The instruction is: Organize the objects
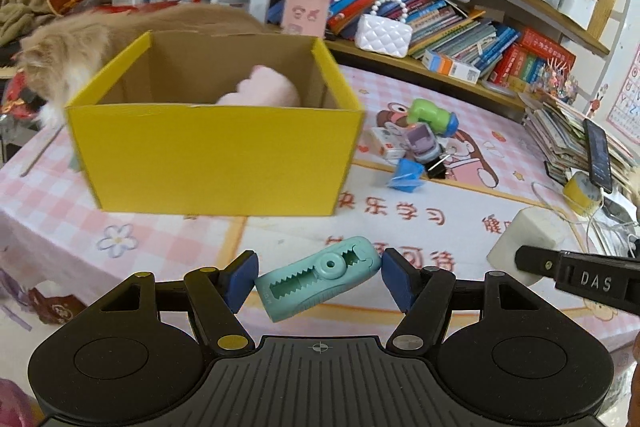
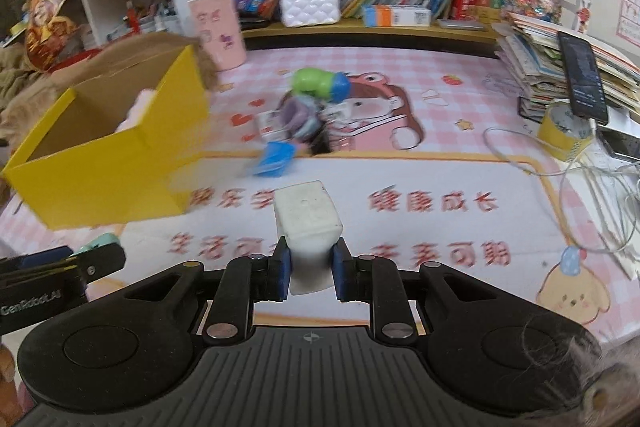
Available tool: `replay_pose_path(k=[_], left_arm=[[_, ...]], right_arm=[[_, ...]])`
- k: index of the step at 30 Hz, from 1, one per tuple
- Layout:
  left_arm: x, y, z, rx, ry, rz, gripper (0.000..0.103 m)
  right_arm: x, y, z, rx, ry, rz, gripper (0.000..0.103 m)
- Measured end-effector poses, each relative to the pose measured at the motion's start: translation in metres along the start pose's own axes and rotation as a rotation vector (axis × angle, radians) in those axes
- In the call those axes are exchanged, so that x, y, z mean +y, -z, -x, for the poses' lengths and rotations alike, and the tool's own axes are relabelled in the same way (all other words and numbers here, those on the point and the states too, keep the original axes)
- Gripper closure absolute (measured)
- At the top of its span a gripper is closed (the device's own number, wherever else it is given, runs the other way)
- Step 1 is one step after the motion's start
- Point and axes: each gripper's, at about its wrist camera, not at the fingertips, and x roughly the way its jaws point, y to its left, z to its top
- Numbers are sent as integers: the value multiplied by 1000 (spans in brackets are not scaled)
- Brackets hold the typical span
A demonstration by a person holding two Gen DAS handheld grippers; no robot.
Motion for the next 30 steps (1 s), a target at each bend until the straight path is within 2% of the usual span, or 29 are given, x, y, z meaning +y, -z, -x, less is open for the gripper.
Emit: replay_pose_path(k=[14, 30], left_arm=[[75, 26, 47, -10, -36, 20, 35], [140, 43, 89, -63, -82, 70, 35]], right_arm=[[94, 40, 22, 39, -70, 77, 84], [167, 61, 34, 16, -120, 143, 84]])
